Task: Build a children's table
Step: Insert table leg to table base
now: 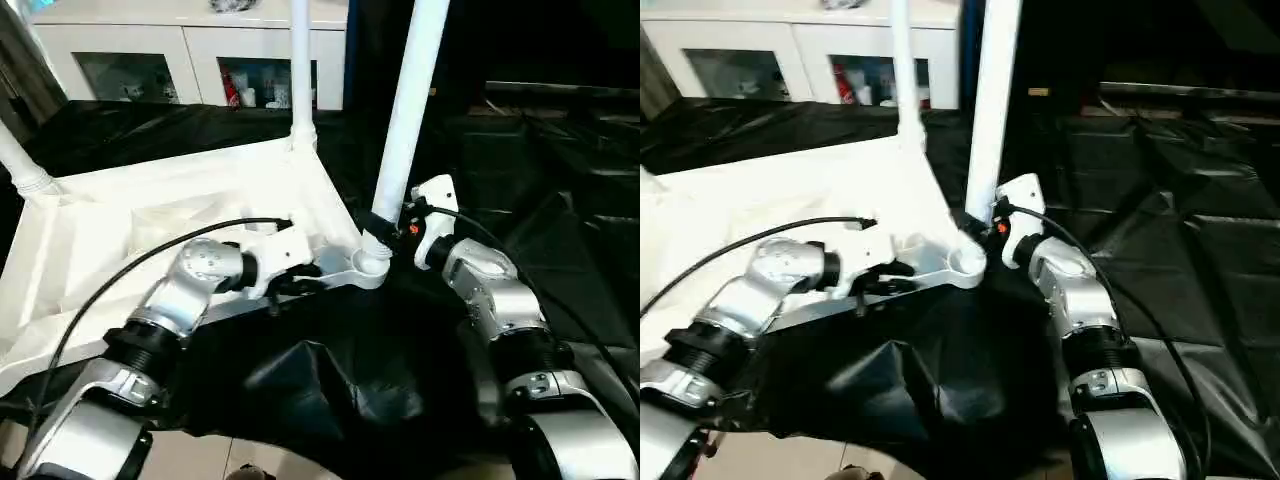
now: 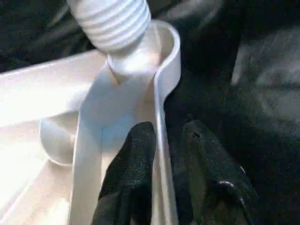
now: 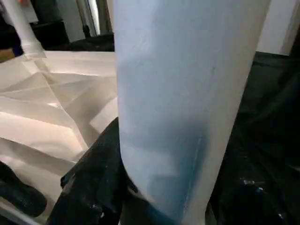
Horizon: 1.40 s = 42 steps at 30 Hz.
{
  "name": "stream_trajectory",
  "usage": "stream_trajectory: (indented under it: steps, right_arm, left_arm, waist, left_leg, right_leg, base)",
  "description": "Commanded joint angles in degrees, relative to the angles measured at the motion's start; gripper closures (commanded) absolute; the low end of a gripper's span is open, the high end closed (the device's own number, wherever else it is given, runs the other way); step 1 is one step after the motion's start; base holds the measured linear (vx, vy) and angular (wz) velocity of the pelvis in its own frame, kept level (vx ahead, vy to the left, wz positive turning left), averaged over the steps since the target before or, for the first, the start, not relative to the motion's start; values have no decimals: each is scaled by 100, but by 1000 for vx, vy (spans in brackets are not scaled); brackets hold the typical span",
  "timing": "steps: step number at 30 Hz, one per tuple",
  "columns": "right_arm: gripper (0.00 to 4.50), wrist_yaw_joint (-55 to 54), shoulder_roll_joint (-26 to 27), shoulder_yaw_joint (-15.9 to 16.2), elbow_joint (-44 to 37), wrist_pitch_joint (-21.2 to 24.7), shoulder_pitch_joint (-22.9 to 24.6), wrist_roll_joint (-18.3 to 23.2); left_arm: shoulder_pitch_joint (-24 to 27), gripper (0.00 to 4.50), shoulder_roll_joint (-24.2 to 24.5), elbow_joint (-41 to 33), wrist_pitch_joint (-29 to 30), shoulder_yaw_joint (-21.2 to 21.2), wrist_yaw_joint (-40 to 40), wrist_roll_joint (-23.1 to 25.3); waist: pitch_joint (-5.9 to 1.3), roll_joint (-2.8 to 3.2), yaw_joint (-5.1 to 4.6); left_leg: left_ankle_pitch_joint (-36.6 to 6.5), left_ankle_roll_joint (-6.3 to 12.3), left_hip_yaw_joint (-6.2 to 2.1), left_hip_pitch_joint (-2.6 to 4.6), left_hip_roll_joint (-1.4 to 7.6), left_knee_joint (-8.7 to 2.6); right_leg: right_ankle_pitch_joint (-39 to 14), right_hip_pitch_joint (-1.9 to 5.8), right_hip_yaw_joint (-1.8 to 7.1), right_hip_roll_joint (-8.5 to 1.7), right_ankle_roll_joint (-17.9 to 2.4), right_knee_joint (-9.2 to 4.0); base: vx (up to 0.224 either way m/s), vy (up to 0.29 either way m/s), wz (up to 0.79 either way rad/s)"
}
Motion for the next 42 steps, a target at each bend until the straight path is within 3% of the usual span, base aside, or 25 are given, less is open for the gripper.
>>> stream_trajectory:
  steps: [1,8,9,10,13,14,19,22,26,29,32,40,42]
  right_arm:
    - [260,121,-30,-124,-278,198,-108,174]
    - [260,263,-93,-44,-496,432,-8,231]
    - [260,372,-109,-61,-635,600,32,375]
    - [260,440,-120,-77,-709,699,47,459]
    - [260,628,-171,-69,-899,917,85,568]
    - [260,830,-254,6,-1081,1040,148,607]
    - [260,891,-309,61,-1158,1107,207,583]
    - [260,911,-294,118,-1223,1183,235,598]
    - [260,965,-291,136,-1307,1298,238,625]
    - [260,1096,-329,163,-1374,1390,241,664]
    - [260,1232,-397,214,-1421,1439,250,675]
    - [260,1386,-438,299,-1618,1539,290,705]
    - [260,1388,-444,317,-1638,1549,296,709]
  left_arm:
    - [-63,332,-25,-125,84,59,-76,-124]
    - [-115,332,0,-12,189,48,-65,-57]
    - [-134,332,-60,-263,635,314,-284,-529]
    - [-162,332,-100,-373,856,473,-361,-778]
    - [-288,332,-166,-462,1091,805,-369,-1179]
    - [-550,332,-204,-304,1345,1195,-196,-1487]
    - [-1416,332,-506,198,1755,2129,880,-2016]
    - [-1542,332,-830,-170,2285,2298,879,-2537]
    - [-1561,293,-1120,-451,2699,2196,693,-2799]
    - [-1509,275,-1219,-548,2768,2006,518,-2807]
    - [-1507,256,-1253,-536,2797,1981,512,-2811]
    - [-1539,179,-1317,-430,2887,1911,902,-2634]
    - [-1570,179,-1334,-331,2825,1919,964,-2586]
  waist:
    - [-382,-7,17]
    - [-414,-1,23]
    - [-415,21,26]
    - [-422,5,44]
    - [-415,1,57]
    - [-415,21,63]
    - [-396,-35,73]
    - [-405,-52,107]
    - [-431,-82,167]
    - [-427,-78,176]
    - [-411,-100,170]
    - [-416,-77,154]
    - [-419,-72,158]
  left_leg:
    - [-621,309,-3,108,128,-318]
    - [-425,378,-11,104,111,-286]
    - [-420,372,-14,103,109,-284]
    - [-371,374,-4,104,105,-275]
    - [-415,422,2,98,107,-270]
    - [-429,416,-2,99,104,-268]
    - [-575,340,-9,96,81,-264]
    - [-347,402,-2,86,88,-246]
    - [-23,650,14,69,80,-196]
    - [-44,705,5,63,91,-199]
    - [-135,692,2,57,88,-204]
    - [-157,650,-10,68,92,-203]
    - [-151,636,-12,65,86,-201]
  right_leg:
    - [623,347,233,-284,-1593,-329]
    - [1034,359,224,-268,-1589,-290]
    - [1037,358,224,-271,-1596,-286]
    - [1119,365,223,-268,-1665,-274]
    - [1115,357,210,-249,-1749,-271]
    - [1075,359,209,-256,-1741,-270]
    - [742,382,211,-272,-1673,-305]
    - [885,386,215,-279,-1760,-287]
    - [1252,379,209,-266,-1801,-252]
    - [1125,380,200,-268,-1792,-269]
    - [958,388,200,-262,-1727,-287]
    - [894,380,202,-260,-1681,-292]
    - [928,386,204,-264,-1676,-290]
  base:
    - [0,0,0]
    - [0,0,0]
    - [0,0,0]
    - [0,0,0]
    - [0,0,0]
    - [0,0,0]
    - [0,0,0]
    - [0,0,0]
    - [0,0,0]
    - [0,0,0]
    - [0,0,0]
    - [0,0,0]
    - [0,0,0]
